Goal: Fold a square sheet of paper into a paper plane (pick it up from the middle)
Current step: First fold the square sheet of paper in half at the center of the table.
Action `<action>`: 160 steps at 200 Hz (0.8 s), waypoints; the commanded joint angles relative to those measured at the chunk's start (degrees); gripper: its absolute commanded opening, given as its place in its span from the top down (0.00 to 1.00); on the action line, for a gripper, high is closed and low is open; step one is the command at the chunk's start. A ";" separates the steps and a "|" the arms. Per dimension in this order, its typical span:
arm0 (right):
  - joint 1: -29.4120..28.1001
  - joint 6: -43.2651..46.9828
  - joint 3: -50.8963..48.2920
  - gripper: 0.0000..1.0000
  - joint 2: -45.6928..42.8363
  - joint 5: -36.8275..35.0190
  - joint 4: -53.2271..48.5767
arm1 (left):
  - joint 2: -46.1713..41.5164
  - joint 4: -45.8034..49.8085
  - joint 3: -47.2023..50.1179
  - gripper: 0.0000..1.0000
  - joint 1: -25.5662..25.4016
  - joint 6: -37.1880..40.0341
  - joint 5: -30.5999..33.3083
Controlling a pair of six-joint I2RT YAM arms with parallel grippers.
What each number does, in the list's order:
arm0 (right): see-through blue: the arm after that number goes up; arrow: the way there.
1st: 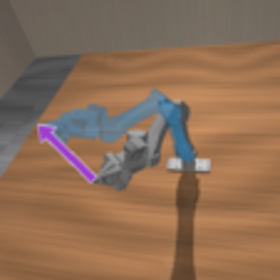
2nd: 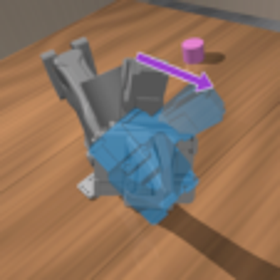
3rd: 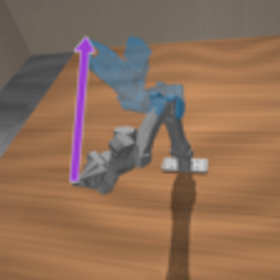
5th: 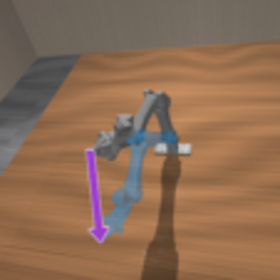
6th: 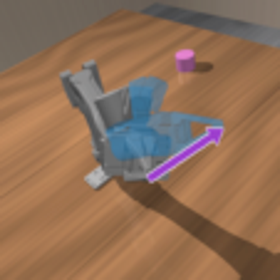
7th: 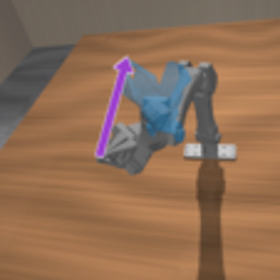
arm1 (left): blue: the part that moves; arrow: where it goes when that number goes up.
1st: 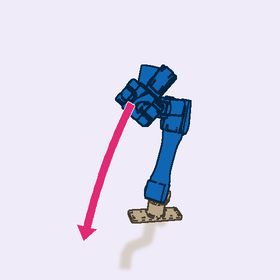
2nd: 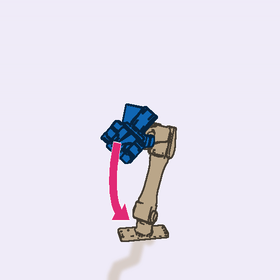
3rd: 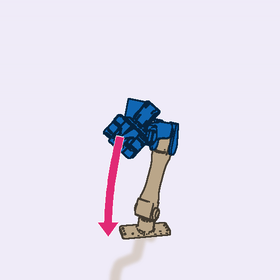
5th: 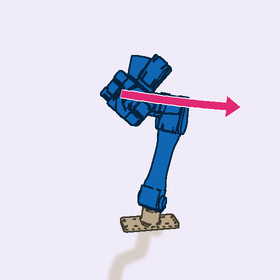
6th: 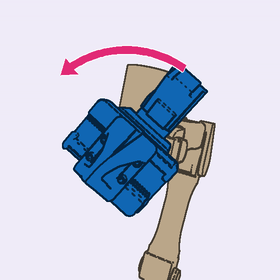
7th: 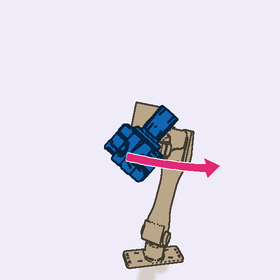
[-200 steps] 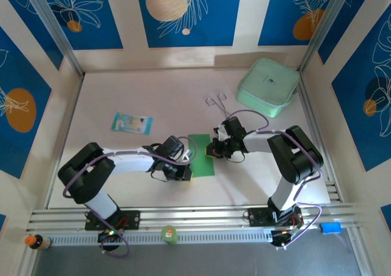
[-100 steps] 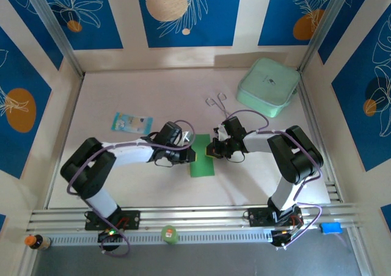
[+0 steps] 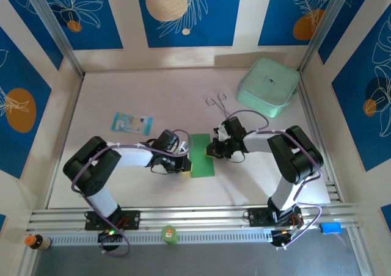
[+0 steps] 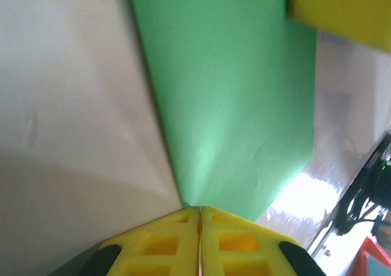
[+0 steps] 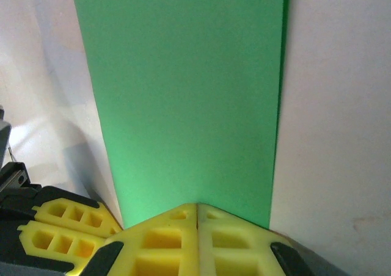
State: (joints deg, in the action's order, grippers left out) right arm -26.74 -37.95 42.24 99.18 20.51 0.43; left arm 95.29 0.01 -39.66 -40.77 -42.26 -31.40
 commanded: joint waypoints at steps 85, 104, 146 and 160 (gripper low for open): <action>0.46 0.07 -1.94 1.00 1.85 -4.15 -6.61 | 0.23 -0.91 -8.86 0.91 4.47 -2.12 0.12; 0.46 0.07 -1.81 1.00 1.89 -4.10 -6.73 | 4.77 -3.41 -11.05 0.91 5.67 -4.43 -1.20; 0.37 0.10 -1.79 1.00 1.72 -4.46 -6.94 | 9.98 -4.26 -11.29 0.91 6.50 -3.73 -3.15; 0.36 0.12 -1.73 1.00 1.69 -4.52 -6.93 | 10.10 -2.00 -10.34 0.91 6.54 -2.11 -2.11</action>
State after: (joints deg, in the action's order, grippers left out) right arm -26.76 -37.95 42.24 99.18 20.58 0.38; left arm 104.75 -3.22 -50.37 -34.61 -45.60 -32.01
